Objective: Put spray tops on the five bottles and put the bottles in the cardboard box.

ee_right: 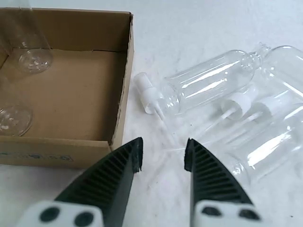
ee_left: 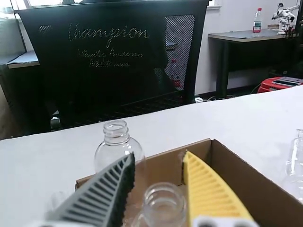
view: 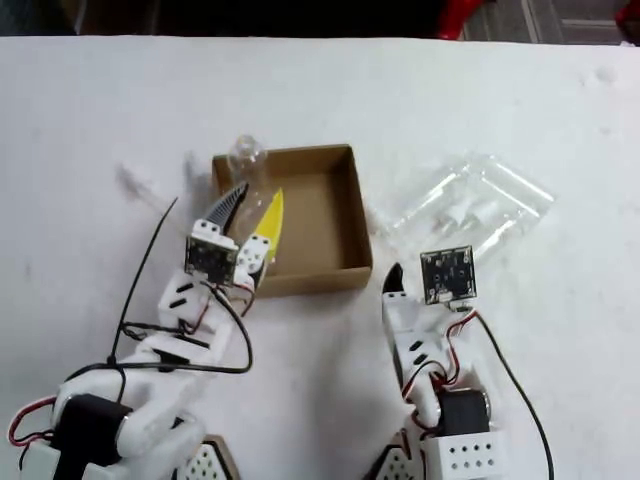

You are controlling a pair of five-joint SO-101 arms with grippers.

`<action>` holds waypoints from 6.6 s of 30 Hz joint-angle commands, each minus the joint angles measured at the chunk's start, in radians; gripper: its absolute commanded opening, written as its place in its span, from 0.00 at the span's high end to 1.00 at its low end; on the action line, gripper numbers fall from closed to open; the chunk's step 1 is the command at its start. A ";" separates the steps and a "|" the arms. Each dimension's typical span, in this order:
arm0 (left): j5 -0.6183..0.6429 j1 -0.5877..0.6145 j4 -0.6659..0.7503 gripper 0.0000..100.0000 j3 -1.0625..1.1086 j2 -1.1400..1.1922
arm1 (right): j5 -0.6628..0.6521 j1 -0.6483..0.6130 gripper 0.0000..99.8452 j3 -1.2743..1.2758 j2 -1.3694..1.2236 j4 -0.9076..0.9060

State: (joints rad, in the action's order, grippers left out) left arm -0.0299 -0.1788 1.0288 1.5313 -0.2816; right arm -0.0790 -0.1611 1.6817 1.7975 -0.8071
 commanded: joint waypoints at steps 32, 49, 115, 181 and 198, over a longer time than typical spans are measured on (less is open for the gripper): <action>0.190 0.074 -1.626 0.85 -0.255 -1.422 | 0.000 -0.010 0.87 0.009 -0.001 -0.004; 0.184 0.074 -1.958 0.85 -0.075 -1.550 | 0.000 -0.007 0.87 0.009 -0.001 -0.004; -0.190 0.254 -2.165 0.85 0.161 -1.549 | 0.000 0.047 0.87 0.009 0.005 0.007; -0.028 0.318 -2.315 0.98 0.161 -1.547 | -0.713 0.312 0.87 -2.243 -2.190 -0.469; -0.023 0.318 -2.315 0.98 0.161 -1.547 | -0.867 0.315 0.87 -3.196 -2.968 -0.736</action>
State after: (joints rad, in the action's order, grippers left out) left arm -0.0729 0.1266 -1.2850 1.6955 -1.8190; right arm -0.9291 0.1519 -1.3947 -1.1439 -1.5298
